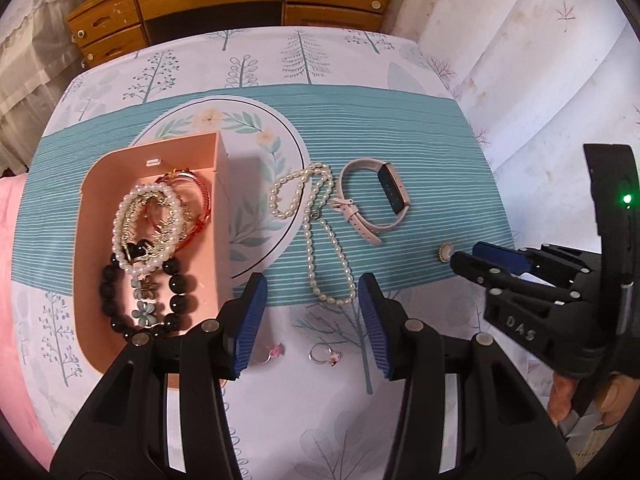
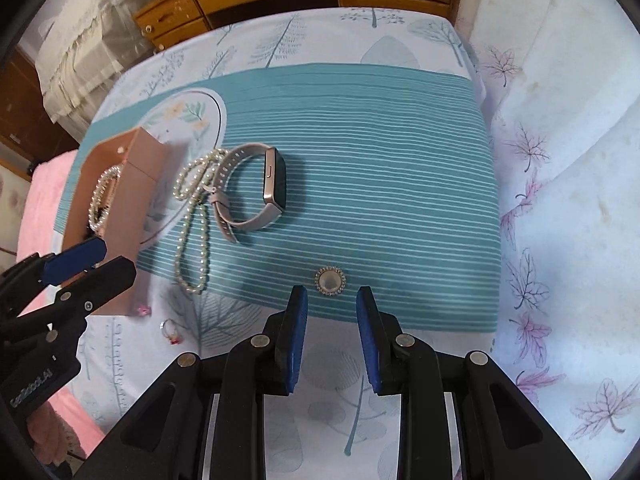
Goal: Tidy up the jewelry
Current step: 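Withdraw both tools from the tray toward the remaining jewelry, then lower the right tool onto the pearl-centred round brooch and grasp it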
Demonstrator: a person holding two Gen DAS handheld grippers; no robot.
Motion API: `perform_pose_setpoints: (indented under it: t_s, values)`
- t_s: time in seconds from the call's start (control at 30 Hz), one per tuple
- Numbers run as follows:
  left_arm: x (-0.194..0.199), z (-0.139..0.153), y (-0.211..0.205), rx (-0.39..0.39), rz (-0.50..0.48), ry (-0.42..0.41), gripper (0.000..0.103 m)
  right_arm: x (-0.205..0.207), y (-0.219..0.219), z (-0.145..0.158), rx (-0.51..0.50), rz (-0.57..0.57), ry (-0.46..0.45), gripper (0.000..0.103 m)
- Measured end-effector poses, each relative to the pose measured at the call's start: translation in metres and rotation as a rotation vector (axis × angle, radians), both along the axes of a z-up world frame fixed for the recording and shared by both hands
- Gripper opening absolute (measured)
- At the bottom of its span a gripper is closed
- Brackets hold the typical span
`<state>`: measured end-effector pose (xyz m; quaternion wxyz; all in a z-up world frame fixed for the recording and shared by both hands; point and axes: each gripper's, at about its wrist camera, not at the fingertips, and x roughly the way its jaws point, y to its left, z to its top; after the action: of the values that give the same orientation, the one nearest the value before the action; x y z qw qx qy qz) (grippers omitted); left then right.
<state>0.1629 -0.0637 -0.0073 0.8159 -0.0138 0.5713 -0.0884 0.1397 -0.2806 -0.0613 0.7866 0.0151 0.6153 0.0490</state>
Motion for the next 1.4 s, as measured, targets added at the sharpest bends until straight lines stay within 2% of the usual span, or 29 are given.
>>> perform_pose_setpoints:
  t_s: [0.33, 0.63, 0.67, 1.1, 1.23, 1.4]
  values:
    - [0.008, -0.005, 0.008, -0.006, 0.024, 0.018, 0.044, 0.018, 0.014, -0.023, -0.033, 0.024, 0.010, 0.025]
    - [0.009, -0.007, 0.009, -0.012, 0.020, 0.027, 0.044, 0.019, 0.022, -0.031, -0.052, 0.055, -0.003, 0.024]
    - [0.008, -0.007, 0.009, -0.012, 0.016, 0.027, 0.044, 0.020, 0.022, -0.031, -0.050, 0.054, -0.005, 0.019]
    - [-0.024, -0.003, 0.004, 0.015, -0.096, 0.022, 0.044, 0.011, 0.018, -0.026, -0.021, 0.074, -0.027, 0.019]
    - [-0.037, -0.013, -0.004, -0.005, -0.126, 0.074, 0.044, 0.006, 0.020, -0.018, -0.007, 0.085, -0.036, 0.019]
    - [-0.039, -0.033, -0.008, -0.030, -0.071, 0.174, 0.044, 0.000, 0.022, -0.011, 0.007, 0.091, -0.043, 0.019]
